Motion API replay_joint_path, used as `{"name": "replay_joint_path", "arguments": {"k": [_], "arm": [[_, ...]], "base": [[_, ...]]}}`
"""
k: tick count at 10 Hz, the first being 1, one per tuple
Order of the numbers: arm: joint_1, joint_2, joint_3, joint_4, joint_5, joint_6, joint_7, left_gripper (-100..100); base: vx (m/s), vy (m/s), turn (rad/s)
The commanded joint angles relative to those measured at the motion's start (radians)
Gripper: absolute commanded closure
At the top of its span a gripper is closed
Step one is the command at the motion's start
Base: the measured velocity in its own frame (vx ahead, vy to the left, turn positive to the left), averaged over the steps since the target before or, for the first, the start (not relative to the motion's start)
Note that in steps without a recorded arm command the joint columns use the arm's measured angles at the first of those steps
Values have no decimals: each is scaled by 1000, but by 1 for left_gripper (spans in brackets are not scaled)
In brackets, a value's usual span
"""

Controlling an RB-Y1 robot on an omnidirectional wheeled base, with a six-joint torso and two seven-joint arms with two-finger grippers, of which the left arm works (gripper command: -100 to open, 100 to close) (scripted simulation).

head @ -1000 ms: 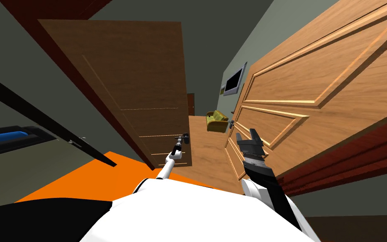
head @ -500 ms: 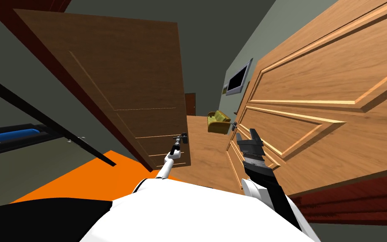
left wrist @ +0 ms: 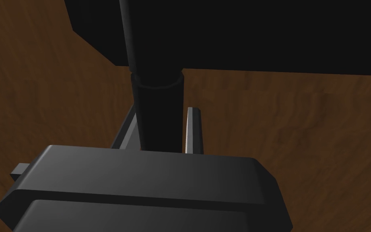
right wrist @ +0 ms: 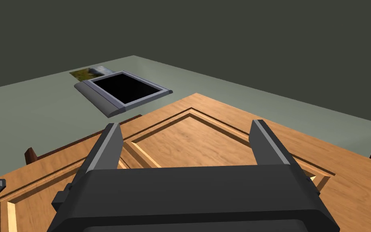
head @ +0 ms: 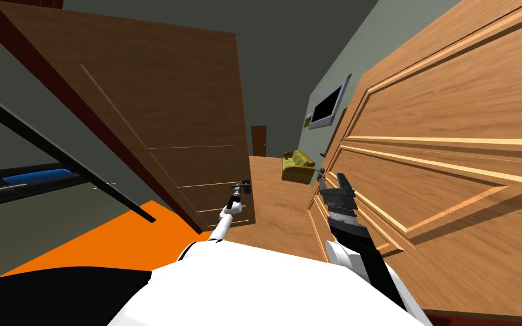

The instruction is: Push the door open

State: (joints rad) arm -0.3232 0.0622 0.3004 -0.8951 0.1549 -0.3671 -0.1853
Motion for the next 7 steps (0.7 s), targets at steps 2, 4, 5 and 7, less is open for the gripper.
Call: {"name": "replay_joint_path", "arguments": {"k": [2, 4, 5, 7], "arm": [[-6, 3, 35, 1, 7, -5, -9, 100], [-6, -2, 51, 2, 11, -5, -13, 100], [-6, -4, 57, 2, 12, -5, -14, 100], [-2, -3, 63, 5, 13, -5, -15, 100]], "base": [[200, -99, 87], [154, -84, 62], [149, -82, 59], [112, -34, 42]]}}
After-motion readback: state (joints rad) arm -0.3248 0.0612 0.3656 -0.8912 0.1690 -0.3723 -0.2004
